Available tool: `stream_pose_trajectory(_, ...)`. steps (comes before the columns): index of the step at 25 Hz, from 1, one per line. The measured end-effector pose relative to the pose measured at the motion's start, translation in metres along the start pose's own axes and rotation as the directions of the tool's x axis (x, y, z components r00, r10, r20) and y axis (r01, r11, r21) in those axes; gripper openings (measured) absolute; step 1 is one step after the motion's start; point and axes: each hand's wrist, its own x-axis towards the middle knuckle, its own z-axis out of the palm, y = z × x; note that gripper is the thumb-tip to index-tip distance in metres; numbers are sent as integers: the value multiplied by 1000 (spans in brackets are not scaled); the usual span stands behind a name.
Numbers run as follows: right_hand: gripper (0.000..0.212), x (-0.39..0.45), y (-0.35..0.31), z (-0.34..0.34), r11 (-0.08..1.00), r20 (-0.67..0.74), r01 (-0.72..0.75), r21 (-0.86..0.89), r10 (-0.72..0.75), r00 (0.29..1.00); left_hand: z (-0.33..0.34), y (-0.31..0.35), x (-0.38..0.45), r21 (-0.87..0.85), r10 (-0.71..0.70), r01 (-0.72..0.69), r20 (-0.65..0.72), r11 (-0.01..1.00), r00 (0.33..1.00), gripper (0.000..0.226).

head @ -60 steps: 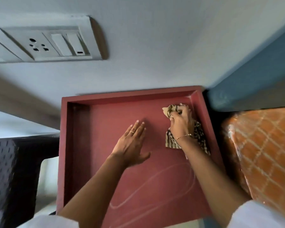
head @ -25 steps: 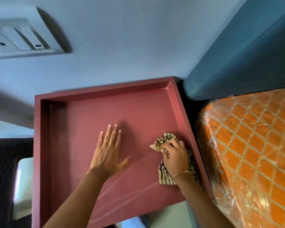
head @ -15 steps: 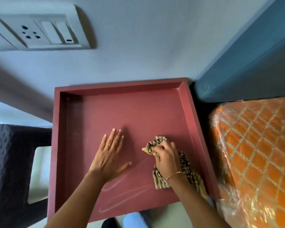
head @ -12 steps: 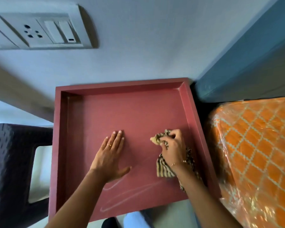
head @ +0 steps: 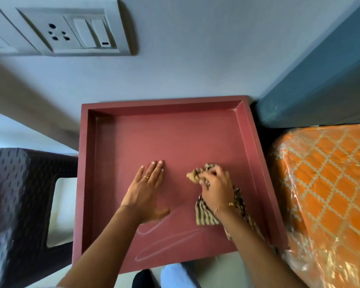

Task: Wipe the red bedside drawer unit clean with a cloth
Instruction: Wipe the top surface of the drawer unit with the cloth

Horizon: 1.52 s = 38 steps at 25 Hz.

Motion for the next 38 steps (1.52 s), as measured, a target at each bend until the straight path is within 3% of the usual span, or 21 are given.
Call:
stream_pose_trajectory(2,17,35,-19,6,983,-41,-184,-15,183,982,0,-3,1,52,6,-5,-25,999,1000,109)
stream_pose_trajectory(3,17,43,-36,13,982,-52,-188,-5,187,981,1,-4,0,57,7,-6,-20,998,1000,105)
stream_pose_trajectory(5,17,27,-62,27,1000,-56,-11,-8,10,998,4,-11,-4,13,-18,19,-41,1000,999,90)
stream_pose_trajectory(7,18,-14,-64,31,973,67,232,-3,-231,971,3,-24,-9,14,-56,57,-62,998,997,80)
stream_pose_trajectory(9,20,-36,-47,21,947,132,322,4,-319,938,1,-42,-19,45,-62,69,-135,997,989,75)
stream_pose_trajectory(11,18,-9,-32,13,980,97,199,-26,-195,976,0,-58,-27,69,-25,35,-137,997,990,72)
stream_pose_trajectory(13,14,32,-40,14,998,41,-28,-58,30,999,1,-71,-32,71,-18,28,-138,997,990,71)
stream_pose_trajectory(15,14,47,-69,26,996,10,-83,-29,83,996,1,-80,-36,58,-54,62,-138,996,989,70)
stream_pose_trajectory(17,16,16,-95,40,994,38,106,-13,-105,994,0,-86,-39,36,-104,110,-133,993,986,70)
stream_pose_trajectory(19,16,-28,-92,41,945,133,327,28,-328,935,0,-92,-44,22,-158,163,-144,986,977,71)
stream_pose_trajectory(20,17,-39,-81,35,930,168,367,38,-368,915,0,-94,-46,26,-182,188,-149,982,972,73)
stream_pose_trajectory(22,20,-27,-61,25,947,144,320,10,-318,937,1,-98,-50,48,-217,226,-144,973,965,80)
stream_pose_trajectory(24,17,12,-59,23,990,72,133,-56,-128,989,4,-98,-51,63,-230,241,-150,969,962,87)
stream_pose_trajectory(27,14,64,-92,37,987,34,-110,-114,115,993,6,-97,-51,-30,-273,273,-217,962,937,83)
stream_pose_trajectory(28,15,64,-106,44,990,46,-93,-107,99,994,5,-97,-52,-89,-307,294,-237,952,922,81)
stream_pose_trajectory(30,15,38,-122,55,993,46,94,-70,-91,995,6,-99,-53,-181,-361,321,-271,930,893,79)
stream_pose_trajectory(32,16,-1,-114,56,945,103,323,-53,-317,943,9,-98,-53,-211,-379,329,-280,921,882,79)
stream_pose_trajectory(33,17,-10,-106,51,929,126,367,-52,-358,925,9,-98,-53,-215,-381,329,-279,920,882,80)
stream_pose_trajectory(35,18,12,-98,45,948,94,312,-59,-306,947,9,-100,-51,-219,-382,329,-278,919,881,79)
stream_pose_trajectory(38,19,67,-122,52,995,-18,51,-88,-53,998,10,-102,-50,-240,-377,314,-290,919,880,77)
